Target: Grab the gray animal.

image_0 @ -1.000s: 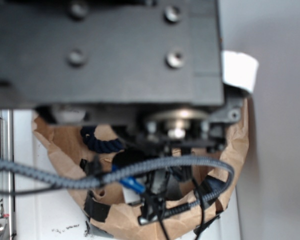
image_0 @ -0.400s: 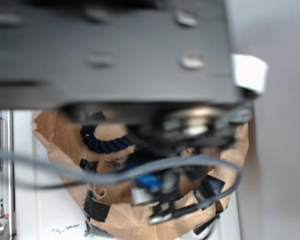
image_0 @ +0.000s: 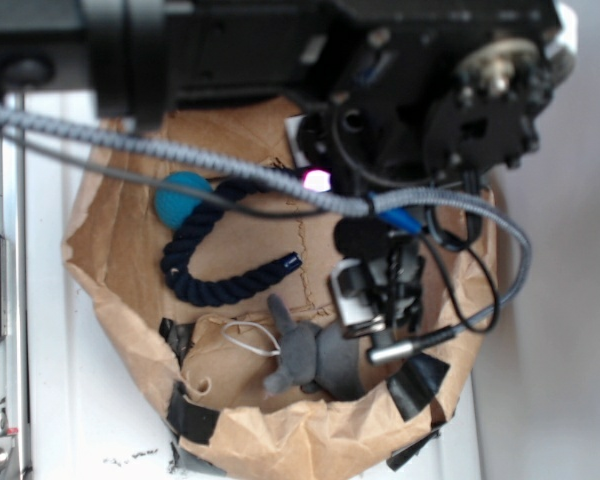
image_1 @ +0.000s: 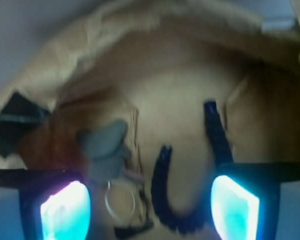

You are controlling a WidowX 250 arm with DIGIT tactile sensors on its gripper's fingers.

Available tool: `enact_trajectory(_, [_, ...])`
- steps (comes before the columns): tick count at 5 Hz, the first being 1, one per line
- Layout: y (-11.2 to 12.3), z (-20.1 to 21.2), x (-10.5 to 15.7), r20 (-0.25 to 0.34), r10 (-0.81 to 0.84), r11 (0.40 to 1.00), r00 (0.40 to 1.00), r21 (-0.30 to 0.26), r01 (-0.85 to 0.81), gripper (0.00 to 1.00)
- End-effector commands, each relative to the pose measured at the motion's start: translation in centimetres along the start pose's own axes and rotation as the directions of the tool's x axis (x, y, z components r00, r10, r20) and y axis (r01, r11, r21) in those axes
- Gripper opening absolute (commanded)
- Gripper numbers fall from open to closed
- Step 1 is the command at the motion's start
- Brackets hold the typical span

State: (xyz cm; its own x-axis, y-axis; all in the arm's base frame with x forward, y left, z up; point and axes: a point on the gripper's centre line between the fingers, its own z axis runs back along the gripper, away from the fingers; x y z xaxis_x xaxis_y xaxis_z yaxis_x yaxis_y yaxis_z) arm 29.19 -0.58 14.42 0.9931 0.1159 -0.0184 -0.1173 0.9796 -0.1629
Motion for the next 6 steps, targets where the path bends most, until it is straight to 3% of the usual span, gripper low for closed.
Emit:
enact_trajectory(1, [-0.5,-3.9,0.2,0.065,-0.044,0.998,0.997,0.054,0.040,1.00])
enact_trajectory(2, [-1.8,-5.7,-0.2,0.059,-0.050,0.995,0.997,0.093,0.044,1.00])
enact_trajectory(3, [-3.3,-7.4,-0.9,0.013,-0.061,0.991,0.998,0.117,0.059,1.00])
enact_trajectory(4, [-1.3,-7.5,-5.8,-0.021,-0.077,0.992,0.997,0.100,0.078,1.00])
enact_trajectory(5, [-1.2,-9.2,-10.8,-0.084,-0.067,0.989,0.994,0.130,0.077,1.00])
enact_trajectory(6, [-1.6,-10.0,-11.8,-0.069,-0.062,0.987,0.996,0.145,0.072,1.00])
